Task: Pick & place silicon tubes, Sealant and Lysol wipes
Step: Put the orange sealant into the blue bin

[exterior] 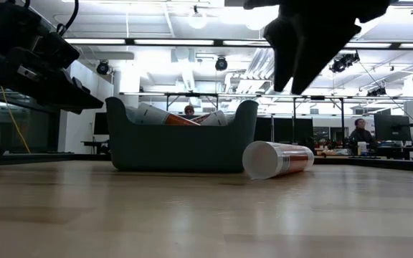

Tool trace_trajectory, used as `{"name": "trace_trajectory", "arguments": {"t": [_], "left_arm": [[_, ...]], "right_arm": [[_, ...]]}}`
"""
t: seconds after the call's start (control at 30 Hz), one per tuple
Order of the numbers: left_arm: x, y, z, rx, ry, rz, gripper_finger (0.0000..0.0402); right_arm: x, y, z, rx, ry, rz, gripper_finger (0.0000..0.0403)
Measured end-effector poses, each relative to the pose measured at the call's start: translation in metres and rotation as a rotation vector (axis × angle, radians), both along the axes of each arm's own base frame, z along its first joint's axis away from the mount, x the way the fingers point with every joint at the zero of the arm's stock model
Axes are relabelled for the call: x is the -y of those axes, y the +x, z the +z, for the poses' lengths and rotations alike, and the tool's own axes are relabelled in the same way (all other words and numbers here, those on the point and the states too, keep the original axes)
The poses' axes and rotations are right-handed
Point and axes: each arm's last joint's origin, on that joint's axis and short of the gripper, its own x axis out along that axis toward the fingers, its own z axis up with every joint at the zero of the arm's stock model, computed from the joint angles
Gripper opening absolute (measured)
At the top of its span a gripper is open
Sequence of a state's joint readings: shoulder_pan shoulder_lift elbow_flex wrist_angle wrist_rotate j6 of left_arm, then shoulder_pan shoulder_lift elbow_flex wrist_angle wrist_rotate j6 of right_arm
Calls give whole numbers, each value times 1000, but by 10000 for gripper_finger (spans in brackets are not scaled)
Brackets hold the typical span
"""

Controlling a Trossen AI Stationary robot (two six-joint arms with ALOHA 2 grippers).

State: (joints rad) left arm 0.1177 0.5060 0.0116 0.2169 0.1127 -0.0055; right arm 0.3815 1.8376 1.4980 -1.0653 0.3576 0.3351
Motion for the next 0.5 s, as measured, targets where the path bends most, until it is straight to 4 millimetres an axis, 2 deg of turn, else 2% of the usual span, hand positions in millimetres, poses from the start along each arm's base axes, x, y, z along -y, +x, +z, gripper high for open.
{"name": "trace_trajectory", "arguments": {"t": [0.5], "left_arm": [[0,0,-1,-11,-1,0,0]], "right_arm": [[16,-45,-34,14,2,224,323]]}}
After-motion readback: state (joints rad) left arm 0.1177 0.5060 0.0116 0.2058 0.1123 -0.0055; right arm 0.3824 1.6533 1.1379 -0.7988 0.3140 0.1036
